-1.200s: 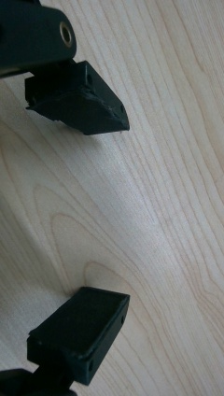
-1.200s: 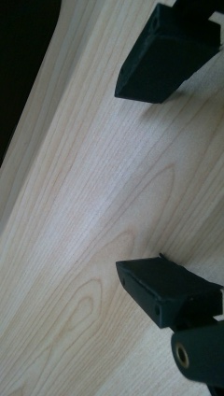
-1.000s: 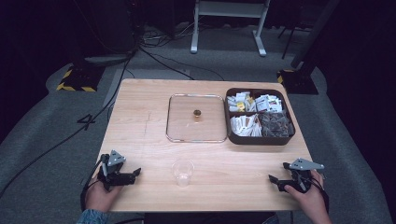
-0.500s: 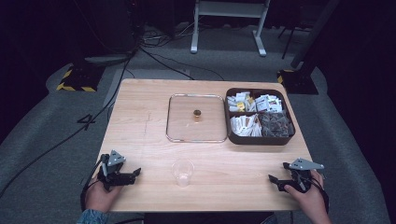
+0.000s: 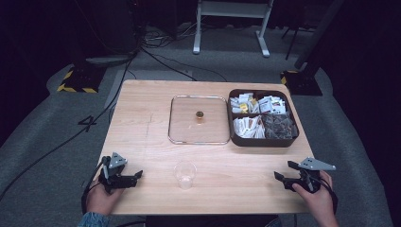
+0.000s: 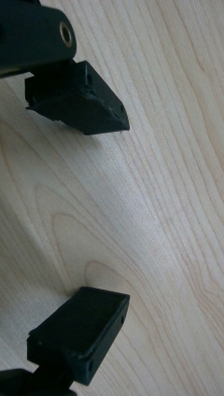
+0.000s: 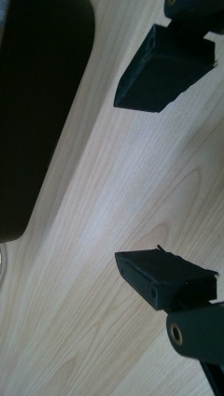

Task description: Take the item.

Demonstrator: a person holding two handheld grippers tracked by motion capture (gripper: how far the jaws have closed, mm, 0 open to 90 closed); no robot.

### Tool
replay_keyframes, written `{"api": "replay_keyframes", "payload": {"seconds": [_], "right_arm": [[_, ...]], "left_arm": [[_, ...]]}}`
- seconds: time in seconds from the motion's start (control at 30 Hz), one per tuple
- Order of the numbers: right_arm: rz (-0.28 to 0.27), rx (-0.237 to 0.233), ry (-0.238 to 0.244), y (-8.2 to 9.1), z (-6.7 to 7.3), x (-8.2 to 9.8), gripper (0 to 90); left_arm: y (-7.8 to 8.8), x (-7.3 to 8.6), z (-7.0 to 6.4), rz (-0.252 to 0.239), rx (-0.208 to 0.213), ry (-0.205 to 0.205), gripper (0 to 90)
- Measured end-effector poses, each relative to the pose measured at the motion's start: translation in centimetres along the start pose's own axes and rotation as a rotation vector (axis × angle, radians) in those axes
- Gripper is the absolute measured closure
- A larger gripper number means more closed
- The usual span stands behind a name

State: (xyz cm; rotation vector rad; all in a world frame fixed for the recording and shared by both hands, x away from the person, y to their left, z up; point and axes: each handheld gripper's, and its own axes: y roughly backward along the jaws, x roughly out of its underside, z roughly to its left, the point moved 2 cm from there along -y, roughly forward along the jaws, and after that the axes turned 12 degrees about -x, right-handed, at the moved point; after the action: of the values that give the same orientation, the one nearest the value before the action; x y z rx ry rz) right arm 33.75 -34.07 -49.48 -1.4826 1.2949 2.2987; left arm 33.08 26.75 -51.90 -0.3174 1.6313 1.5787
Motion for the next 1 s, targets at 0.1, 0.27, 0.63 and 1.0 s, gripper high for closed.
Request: {"api": "replay_keyframes", "payload": {"seconds": [0.1,0.27,0.63,1.0], "right_arm": [[-0.009,-0.001,0.006,0.5,0.4,-1.0,22.2],[-0.022,-0.006,0.018,1.1,0.7,-2.2,22.6],[-0.040,-0.020,0.012,1.5,0.8,-5.2,23.5],[-0.058,-0.021,0.046,1.8,0.4,-8.1,22.9]], "left_arm": [[0.0,0.0,0.0,0.000,0.001,0.003,15.5],[0.0,-0.1,0.0,0.002,0.003,0.007,15.5],[0.1,0.1,0.0,-0.001,0.003,-0.004,15.6],[0.1,0.1,0.0,0.000,0.002,-0.001,15.6]]}}
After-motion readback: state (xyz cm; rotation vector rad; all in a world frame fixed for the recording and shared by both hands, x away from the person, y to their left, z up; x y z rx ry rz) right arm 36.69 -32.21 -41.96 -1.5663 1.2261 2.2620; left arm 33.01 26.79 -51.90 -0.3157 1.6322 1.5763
